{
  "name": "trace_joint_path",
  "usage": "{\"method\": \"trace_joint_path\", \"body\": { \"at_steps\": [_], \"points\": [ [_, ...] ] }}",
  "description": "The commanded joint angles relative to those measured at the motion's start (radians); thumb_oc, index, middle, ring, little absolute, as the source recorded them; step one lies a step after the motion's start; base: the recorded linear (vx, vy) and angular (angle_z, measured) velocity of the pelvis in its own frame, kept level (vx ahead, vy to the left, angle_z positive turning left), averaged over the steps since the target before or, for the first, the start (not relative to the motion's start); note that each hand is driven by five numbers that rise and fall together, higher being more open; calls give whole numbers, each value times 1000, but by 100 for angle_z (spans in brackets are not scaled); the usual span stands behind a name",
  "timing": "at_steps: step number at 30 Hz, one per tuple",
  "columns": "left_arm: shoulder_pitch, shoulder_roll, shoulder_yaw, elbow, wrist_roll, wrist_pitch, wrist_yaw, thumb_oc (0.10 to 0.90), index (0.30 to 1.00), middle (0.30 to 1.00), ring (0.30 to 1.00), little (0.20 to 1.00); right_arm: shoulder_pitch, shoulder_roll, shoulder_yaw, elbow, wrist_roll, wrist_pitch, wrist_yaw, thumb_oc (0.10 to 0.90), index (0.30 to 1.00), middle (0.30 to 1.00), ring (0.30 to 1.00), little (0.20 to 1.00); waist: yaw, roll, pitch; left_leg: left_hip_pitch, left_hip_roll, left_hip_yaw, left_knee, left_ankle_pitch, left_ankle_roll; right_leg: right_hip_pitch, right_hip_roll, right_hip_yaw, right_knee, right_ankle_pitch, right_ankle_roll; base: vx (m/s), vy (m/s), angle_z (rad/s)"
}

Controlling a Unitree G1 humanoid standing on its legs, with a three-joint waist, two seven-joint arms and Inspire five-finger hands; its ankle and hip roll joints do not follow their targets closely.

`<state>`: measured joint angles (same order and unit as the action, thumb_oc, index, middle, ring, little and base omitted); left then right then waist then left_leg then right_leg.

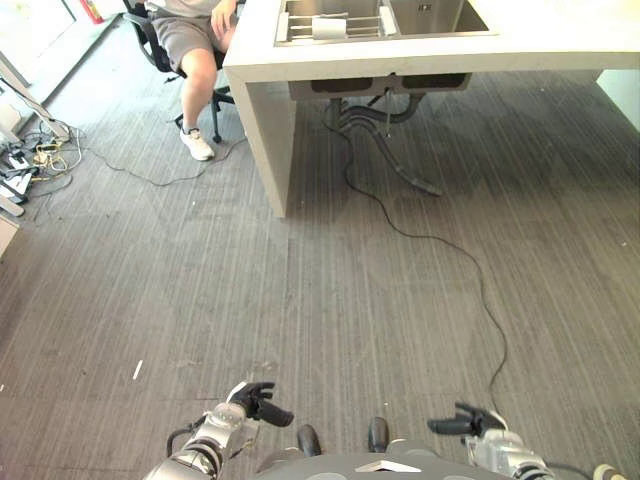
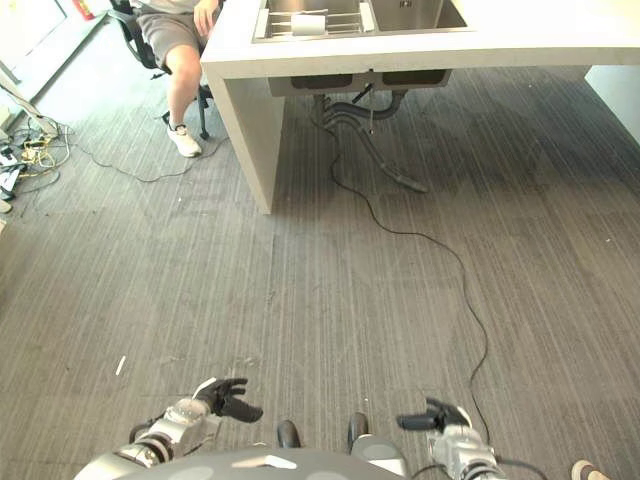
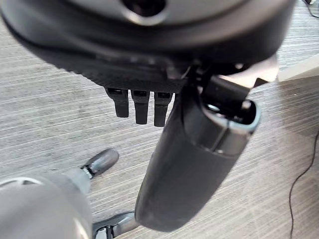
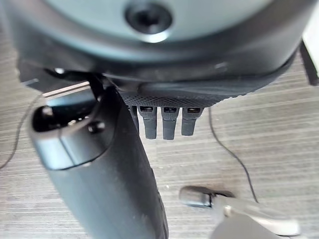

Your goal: Place the dishes in the dishwasher.

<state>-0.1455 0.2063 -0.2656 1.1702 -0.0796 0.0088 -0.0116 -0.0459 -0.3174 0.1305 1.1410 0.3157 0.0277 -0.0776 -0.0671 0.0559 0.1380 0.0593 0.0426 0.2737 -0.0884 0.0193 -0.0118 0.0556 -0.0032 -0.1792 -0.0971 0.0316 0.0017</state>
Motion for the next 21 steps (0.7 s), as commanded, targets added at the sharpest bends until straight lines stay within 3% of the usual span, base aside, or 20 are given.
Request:
{"method": "trace_joint_path", "body": {
  "at_steps": [1, 11, 21],
  "points": [
    [-83, 31, -48, 19, -13, -33, 22, 800, 900, 900, 900, 900, -61, -42, 14, 1, -13, -41, -37, 800, 900, 900, 900, 900, -1, -31, -16, -21, 9, -8, 1, -27, -58, -17, -72, 6, 10, -11, 133, 0, 0, 0],
    [-93, 41, -54, -24, 45, -42, 78, 800, 900, 900, 900, 900, -27, -51, 20, -78, -37, -58, -51, 800, 900, 900, 900, 900, 12, -34, -10, -21, 10, -16, 1, -27, -58, -12, -74, -7, 10, -16, 135, -6, -4, 2],
    [-111, 57, -62, -8, 88, -42, 89, 800, 900, 900, 900, 900, -40, -48, 14, -66, 42, -73, -20, 800, 900, 900, 900, 900, 13, -36, -23, -3, 9, -17, 1, -35, -58, 2, -76, -9, 10, -21, 136, 8, 0, 0]
  ]
}}
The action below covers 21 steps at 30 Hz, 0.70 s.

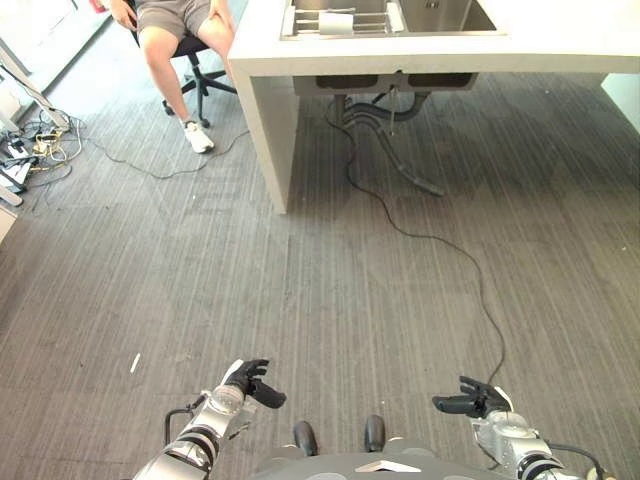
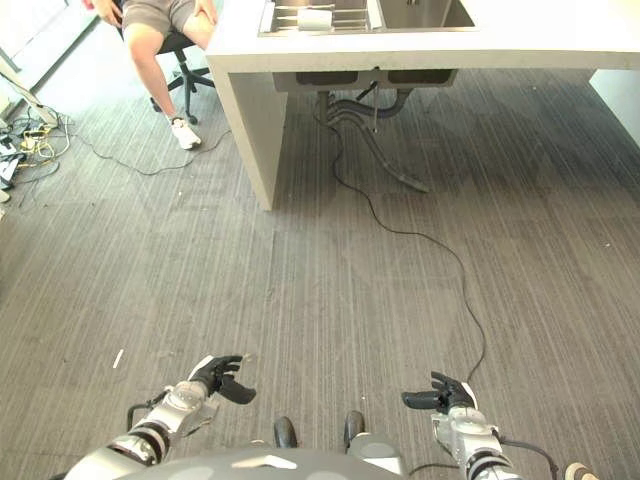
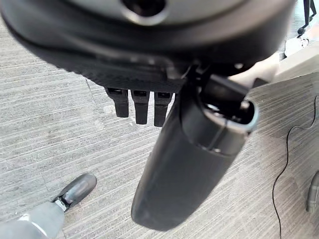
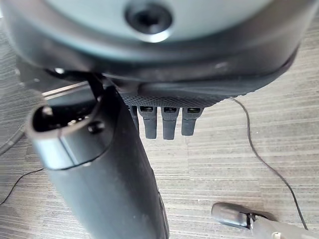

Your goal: Place the dishes in the dishwasher.

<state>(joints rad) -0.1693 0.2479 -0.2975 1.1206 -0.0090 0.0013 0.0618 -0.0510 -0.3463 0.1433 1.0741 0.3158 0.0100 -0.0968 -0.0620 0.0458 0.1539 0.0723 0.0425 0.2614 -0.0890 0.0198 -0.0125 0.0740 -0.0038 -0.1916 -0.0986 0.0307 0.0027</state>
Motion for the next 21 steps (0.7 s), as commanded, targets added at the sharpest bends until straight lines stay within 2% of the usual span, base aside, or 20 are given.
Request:
{"method": "trace_joint_path", "body": {
  "at_steps": [1, 9, 13, 14, 16, 21],
  "points": [
    [-87, 16, -30, 42, 17, -34, 15, 800, 900, 900, 900, 900, -35, -20, 2, 1, 42, -55, -1, 800, 900, 900, 900, 900, 7, -26, -39, -16, 9, -4, 2, -35, -57, -16, -75, 3, 11, -20, 135, 0, 0, 0],
    [-94, 3, -41, 57, 17, -26, 31, 800, 900, 900, 900, 900, -44, -3, 21, 48, 34, -53, -10, 800, 900, 900, 900, 900, 3, -32, -39, -19, 12, -6, 2, -31, -60, -23, -72, 5, 11, -19, 131, 0, 0, 0],
    [-91, -4, -28, 66, -22, -20, 36, 800, 900, 900, 900, 900, -52, 8, 27, 69, 34, -45, -17, 800, 900, 900, 900, 900, -6, -34, -21, -32, 15, -3, 2, -24, -60, -41, -69, 15, 11, -11, 128, -23, -10, -1],
    [-85, -7, -21, 66, -48, -20, 39, 800, 900, 900, 900, 900, -64, 19, 37, 77, 25, -40, -25, 800, 900, 900, 900, 900, -16, -34, 5, -57, 19, 1, 2, -14, -59, -75, -67, 28, 16, 0, 127, -74, -27, -4],
    [-83, -10, -16, 67, -62, -21, 47, 800, 900, 900, 900, 900, -79, 24, 51, 78, 8, -41, -36, 800, 900, 900, 900, 900, -21, -31, 20, -86, 22, 7, 2, -6, -59, -108, -64, 34, 15, 12, 127, -97, -38, -8],
    [-73, -17, -14, 92, -60, -12, 45, 800, 900, 900, 900, 900, -90, 28, 63, 103, -10, -28, -38, 800, 900, 900, 900, 900, -28, -25, 32, -94, 26, 20, 2, -3, -61, -119, -60, 40, 15, 10, 124, 59, -65, -17]
  ]
}}
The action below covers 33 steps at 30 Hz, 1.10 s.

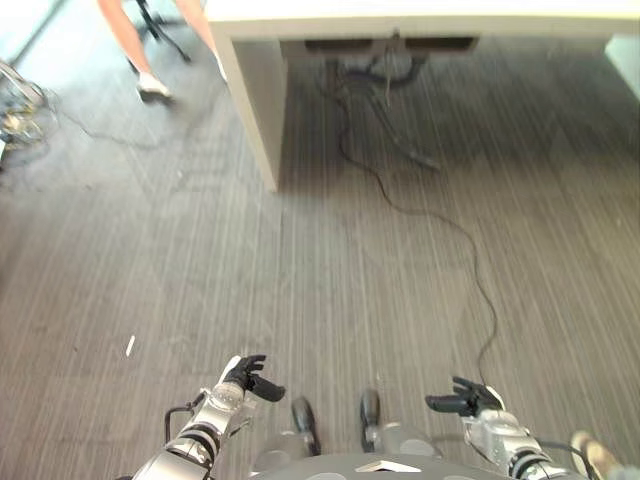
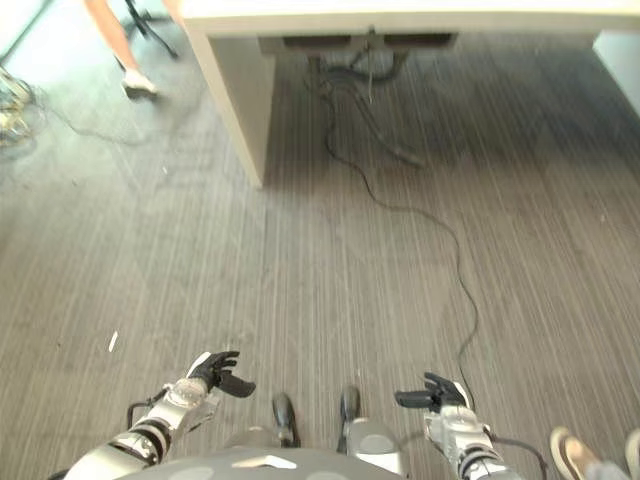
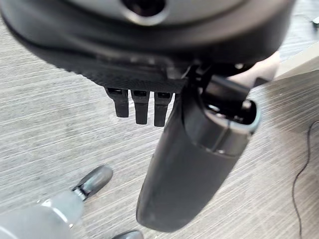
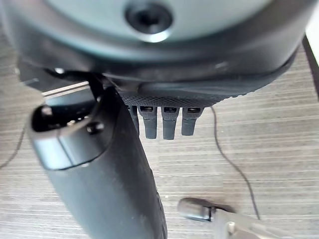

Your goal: Place the dishes in the dishwasher.

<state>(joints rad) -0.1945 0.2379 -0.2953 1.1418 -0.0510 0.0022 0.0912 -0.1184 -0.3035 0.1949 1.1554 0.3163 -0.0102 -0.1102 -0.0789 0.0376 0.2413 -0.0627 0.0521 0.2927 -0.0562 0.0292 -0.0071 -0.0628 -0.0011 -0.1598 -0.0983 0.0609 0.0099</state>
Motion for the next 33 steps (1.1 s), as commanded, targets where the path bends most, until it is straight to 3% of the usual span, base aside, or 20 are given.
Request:
{"method": "trace_joint_path", "body": {
  "at_steps": [1, 8, 9, 10, 11, 12, 15, 16, 17, 18, 20, 21, 23, 25, 26, 27, 29, 30, 31, 33],
  "points": [
    [-47, -7, -18, 74, -19, -12, 14, 800, 900, 900, 900, 900, -25, -16, 12, 22, -12, -5, -23, 800, 900, 900, 900, 900, -13, -14, -53, 44, 18, -8, -31, -13, -66, 18, -64, 9, 20, -22, 115, 39, -23, -5],
    [-82, -1, -23, 53, -36, -11, 16, 800, 900, 900, 900, 900, -44, -43, 12, -11, -7, -7, -24, 800, 900, 900, 900, 900, -24, 2, -60, 95, 26, 8, -31, -27, -69, 22, -55, 21, 98, -85, 93, 133, -91, -1],
    [-96, 4, -23, 31, -55, -10, 14, 800, 900, 900, 900, 900, -57, -52, 18, -24, -8, -5, -22, 800, 900, 900, 900, 900, -25, -4, -51, 85, 30, 10, 54, -57, -67, 22, -56, 29, 138, -110, 78, 51, -81, 2],
    [-96, 4, -23, 31, -55, -10, 14, 800, 900, 900, 900, 900, -57, -52, 18, -24, -8, -5, -22, 800, 900, 900, 900, 900, -25, -4, -51, 85, 30, 10, 54, -57, -67, 22, -56, 29, 138, -110, 78, 93, -203, 5],
    [-111, 4, -21, 6, -82, -9, 9, 800, 900, 900, 900, 900, -71, -66, 27, -59, -6, -5, -22, 800, 900, 900, 900, 900, -23, -20, -28, 27, 40, 10, 229, -110, -70, 29, -61, 39, 172, -135, 58, 108, -234, 7],
    [-125, -3, -25, -8, -103, -10, 5, 800, 900, 900, 900, 900, -82, -76, 30, -82, -1, -3, -22, 800, 900, 900, 900, 900, -17, -32, -7, -35, 78, 5, 390, -105, -73, 49, -61, 34, 178, -154, 36, 108, -234, 7],
    [-136, -6, -31, -10, -113, -10, 10, 800, 900, 900, 900, 900, -97, -85, 34, -83, 3, -1, -25, 800, 900, 900, 900, 900, -10, -36, 9, -81, 84, -16, 472, -79, -76, 61, -60, 31, 178, -161, 26, 93, -114, -1],
    [-154, -10, -34, -5, -134, -7, 10, 800, 900, 900, 900, 900, -110, -96, 30, -87, 17, 1, -34, 800, 900, 900, 900, 900, 5, -43, 21, -197, 35, -67, 497, -69, -62, 91, -64, 30, 163, -176, 30, 244, -41, -4],
    [-148, -10, -31, -12, -143, -9, 4, 800, 900, 900, 900, 900, -104, -99, 27, -90, 19, 3, -31, 800, 900, 900, 900, 900, 16, -40, 15, -226, 14, -79, 433, -67, -51, 108, -64, 35, 153, -186, 40, 486, 6, 18],
    [-140, -11, -39, -40, -148, -9, -4, 800, 900, 900, 900, 900, -93, -109, 16, -102, 24, -1, -31, 800, 900, 900, 900, 900, 38, -24, 7, -267, 23, -102, 315, 21, -66, 141, -60, 36, 145, -211, 48, 380, 66, 21],
    [-143, -9, -43, -48, -151, -13, -2, 800, 900, 900, 900, 900, -94, -113, 15, -99, 27, -5, -35, 800, 900, 900, 900, 900, 46, -20, 7, -296, 25, -103, 251, 45, -76, 158, -61, 32, 142, -222, 50, 414, 55, -28],
    [-150, -2, -46, -65, -156, -13, -4, 800, 900, 900, 900, 900, -99, -119, 12, -76, 29, -6, -37, 800, 900, 900, 900, 900, 74, -13, 8, -341, 42, -117, 103, 80, -89, 208, -60, 34, 133, -255, 56, 658, 72, -50],
    [-133, 8, -33, -67, -154, -12, -4, 800, 900, 900, 900, 900, -90, -117, 0, -44, 19, -3, -31, 800, 900, 900, 900, 900, 96, -13, -10, -373, 72, -106, 64, 118, -107, 262, -67, 44, 133, -291, 71, 540, 85, -16],
    [-111, 17, -11, -66, -158, -15, -10, 800, 900, 900, 900, 900, -75, -112, -10, -25, 13, 2, -14, 800, 900, 900, 900, 900, 108, -8, -35, -338, 77, -80, 42, 131, -100, 289, -68, 69, 144, -314, 88, 498, 145, -33],
    [-87, 19, -1, -90, -163, -17, -11, 800, 900, 900, 900, 900, -48, -104, -18, -25, -5, 4, -5, 800, 900, 900, 900, 900, 121, -6, -53, -338, 75, -100, 62, 168, -95, 314, -77, 85, 159, -324, 89, 1254, 465, -63],
    [-41, 48, 34, -161, -167, -27, -15, 800, 900, 900, 900, 900, 4, -95, -63, 30, -36, 5, 17, 800, 900, 900, 900, 900, 139, -41, -94, -292, -20, -113, 105, 159, -39, 272, -167, 93, 412, -147, 145, 975, 381, -39],
    [-41, 48, 34, -161, -167, -27, -15, 800, 900, 900, 900, 900, 4, -96, -64, 30, -36, 5, 17, 800, 900, 900, 900, 900, 142, -39, -96, -294, -17, -111, 105, 159, -39, 269, -165, 95, 411, -145, 144, 504, 247, -68],
    [-11, 74, 58, -282, -177, -31, -12, 800, 900, 900, 900, 900, 30, -99, -98, 60, -37, 11, 24, 800, 900, 900, 900, 900, 136, -33, -74, -216, -50, -102, 107, 106, 11, 164, -196, 115, 711, 65, 136, 616, 340, -97],
    [1, 115, 88, -427, -194, -42, 2, 800, 900, 900, 900, 900, 36, -103, -127, 88, -33, 14, 24, 800, 900, 900, 900, 900, 126, -5, -50, -141, -73, -123, 97, 57, 48, 50, -196, 104, 923, 134, 142, 615, 339, -47],
    [5, 136, 106, -501, -195, -44, 10, 800, 900, 900, 900, 900, 44, -103, -136, 99, -40, 17, 26, 800, 900, 900, 900, 900, 122, 0, -43, -107, -85, -131, 94, 37, 60, 17, -222, 74, 969, 112, 142, 381, 156, 73]
  ]
}}
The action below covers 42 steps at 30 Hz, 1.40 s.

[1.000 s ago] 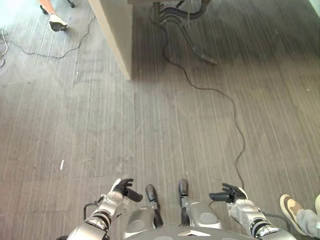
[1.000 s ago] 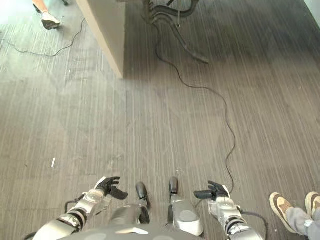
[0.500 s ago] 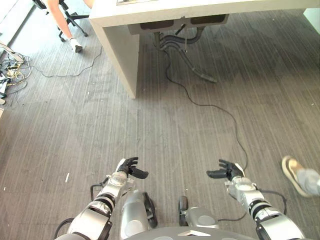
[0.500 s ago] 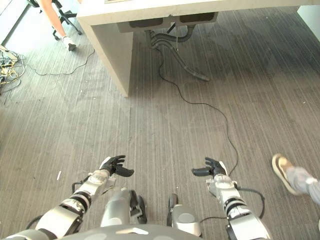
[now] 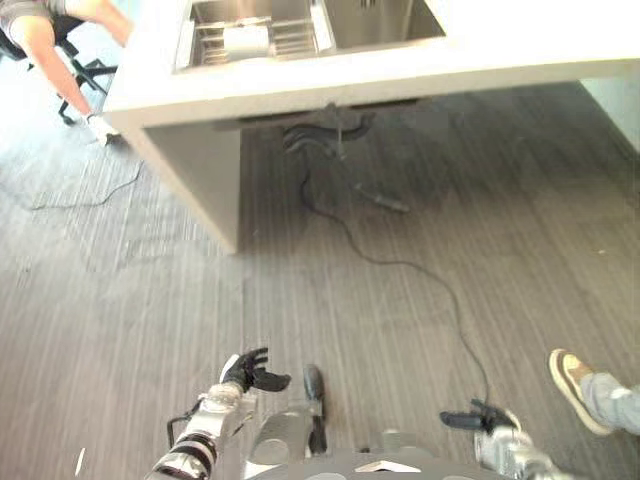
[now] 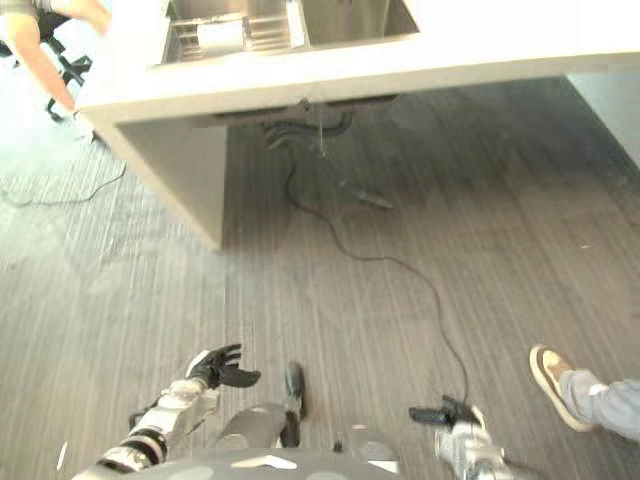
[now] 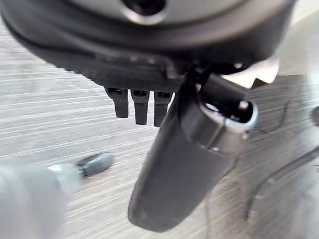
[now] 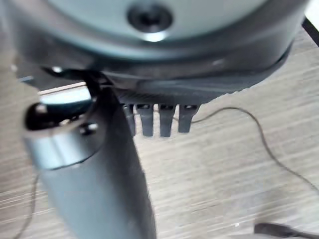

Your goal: Place the dishes in the dishwasher.

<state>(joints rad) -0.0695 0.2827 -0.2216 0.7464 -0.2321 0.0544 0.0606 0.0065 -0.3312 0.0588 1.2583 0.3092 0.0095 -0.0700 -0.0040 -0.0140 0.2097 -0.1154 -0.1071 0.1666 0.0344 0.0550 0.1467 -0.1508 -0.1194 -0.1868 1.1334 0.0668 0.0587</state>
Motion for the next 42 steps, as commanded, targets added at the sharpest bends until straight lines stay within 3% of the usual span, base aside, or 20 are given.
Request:
{"method": "trace_joint_path", "body": {
  "at_steps": [1, 3, 4, 5, 7, 8, 14, 16, 19, 21, 22, 24, 25, 26, 28, 29, 30, 32, 36, 42],
  "points": [
    [-119, 117, 63, -195, -26, -107, 56, 800, 900, 900, 900, 900, -70, -79, -14, 18, -45, 2, -12, 800, 900, 900, 900, 900, 41, 61, 0, -3, 60, -25, -5, -15, -86, 54, -119, 66, -261, 43, 74, 452, 106, 101],
    [-114, 156, 115, -332, -41, -131, 72, 800, 900, 900, 900, 900, -43, -84, -50, 55, -46, 7, 4, 800, 900, 900, 900, 900, 18, 76, 10, 51, 55, -59, 2, -42, -95, -17, -105, 19, -396, -34, 60, 443, -33, 52],
    [-110, 179, 143, -406, -30, -147, 82, 800, 900, 900, 900, 900, -25, -87, -67, 76, -51, 10, 8, 800, 900, 900, 900, 900, 7, 79, 13, 77, 48, -81, 8, -58, -104, -20, -94, 2, -528, -71, 57, 515, -251, 58],
    [-105, 206, 193, -524, -4, -173, 101, 800, 900, 900, 900, 900, -4, -90, -98, 106, -53, 15, 12, 800, 900, 900, 900, 900, 3, 64, 19, 109, 38, -101, 14, -98, -131, -14, -105, -28, -826, -69, 82, 372, -217, 53],
    [-103, 206, 195, -527, -3, -171, 101, 800, 900, 900, 900, 900, -5, -90, -97, 107, -53, 15, 12, 800, 900, 900, 900, 900, -2, 68, 20, 109, 42, -105, 14, -96, -132, -3, -99, -36, -845, -58, 81, 286, -170, 89],
    [-114, 219, 257, -633, 61, -203, 145, 800, 900, 900, 900, 900, 20, -74, -123, 166, -60, 31, 31, 800, 900, 900, 900, 900, -16, 50, 25, 164, 29, -137, 13, -142, -157, -46, -85, 11, -1060, 16, 134, 351, -174, 114],
    [-152, 222, 264, -800, 139, -238, 145, 800, 900, 900, 900, 900, 34, -49, -99, 195, -76, 31, 64, 800, 900, 900, 900, 900, -12, 35, -2, 252, 29, -163, -7, -193, -169, -26, -82, 5, -1063, 56, 141, 310, -168, 85],
    [-170, 199, 231, -852, 147, -254, 123, 800, 900, 900, 900, 900, 28, -60, -85, 177, -75, 24, 72, 800, 900, 900, 900, 900, -28, 49, -27, 276, 45, -179, 27, -220, -185, 0, -75, 21, -1028, 25, 125, 394, -276, 84],
    [-185, 181, 208, -843, 129, -264, 116, 800, 900, 900, 900, 900, 12, -72, -68, 162, -72, 18, 72, 800, 900, 900, 900, 900, -39, 67, -38, 266, 59, -179, 105, -193, -214, 24, -61, 19, -1014, -7, 103, 241, -214, 13],
    [-199, 171, 188, -825, 99, -265, 110, 800, 900, 900, 900, 900, 8, -86, -54, 136, -66, 14, 67, 800, 900, 900, 900, 900, -53, 76, -31, 189, 95, -152, 334, -123, -261, 71, -42, 13, -1010, -59, 66, 141, -238, -16],
    [-206, 168, 182, -814, 94, -262, 118, 800, 900, 900, 900, 900, 4, -91, -43, 120, -60, 14, 63, 800, 900, 900, 900, 900, -55, 67, -25, 120, 94, -152, 468, -65, -278, 82, -41, 12, -1010, -71, 46, 127, -268, 5],
    [-219, 166, 168, -793, 109, -258, 143, 800, 900, 900, 900, 900, -6, -97, -29, 87, -44, 12, 48, 800, 900, 900, 900, 900, -51, 51, -4, 29, 118, -110, 593, -15, -292, 117, -37, 10, -1008, -103, 17, 183, -258, 4],
    [-240, 163, 150, -771, 124, -253, 161, 800, 900, 900, 900, 900, -6, -91, -30, 81, -26, 10, 39, 800, 900, 900, 900, 900, -46, 45, -7, -14, 196, -45, 504, -26, -265, 149, -39, -5, -1015, -127, 15, 283, -152, -18],
    [-239, 163, 148, -762, 134, -251, 172, 800, 900, 900, 900, 900, -5, -91, -27, 75, -23, 7, 37, 800, 900, 900, 900, 900, -40, 44, -7, -19, 219, -29, 429, -38, -257, 159, -44, -5, -1022, -132, 23, 255, -73, -19],
    [-238, 170, 146, -758, 153, -247, 181, 800, 900, 900, 900, 900, -4, -91, -19, 66, -27, 6, 38, 800, 900, 900, 900, 900, -31, 43, -6, -24, 230, -40, 351, -37, -255, 163, -47, 3, -1024, -137, 28, 217, 71, 1],
    [-238, 191, 149, -747, 179, -236, 199, 800, 900, 900, 900, 900, -1, -90, -9, 50, -39, 3, 33, 800, 900, 900, 900, 900, -17, 49, -6, -34, 257, -101, 180, 10, -273, 168, -51, 15, -1020, -155, 46, 335, 138, -31],
    [-234, 200, 148, -731, 184, -227, 205, 800, 900, 900, 900, 900, 5, -87, -9, 36, -43, 2, 29, 800, 900, 900, 900, 900, -18, 48, -8, -35, 275, -111, 133, 36, -284, 178, -59, 12, -1015, -168, 50, 327, 150, -65],
    [-227, 208, 163, -740, 189, -224, 209, 800, 900, 900, 900, 900, 21, -73, -9, 13, -45, -1, 37, 800, 900, 900, 900, 900, -30, 62, -21, 9, 288, -89, 77, 32, -295, 188, -54, 15, -1007, -181, 67, 196, 98, -56],
    [-214, 217, 181, -746, 192, -222, 206, 800, 900, 900, 900, 900, 47, -55, -30, 0, -42, 5, 45, 800, 900, 900, 900, 900, -35, 63, -41, 39, 253, -85, 53, -3, -293, 210, -88, 37, -1030, -153, 86, 210, 202, -50],
    [-185, 249, 219, -770, 235, -211, 197, 800, 900, 900, 900, 900, 69, -19, -42, 6, -64, 16, 68, 800, 900, 900, 900, 900, -21, 23, -53, 66, 186, -52, 37, -70, -243, 193, -151, 77, -1034, -93, 124, 86, 189, -14]
  ]
}}
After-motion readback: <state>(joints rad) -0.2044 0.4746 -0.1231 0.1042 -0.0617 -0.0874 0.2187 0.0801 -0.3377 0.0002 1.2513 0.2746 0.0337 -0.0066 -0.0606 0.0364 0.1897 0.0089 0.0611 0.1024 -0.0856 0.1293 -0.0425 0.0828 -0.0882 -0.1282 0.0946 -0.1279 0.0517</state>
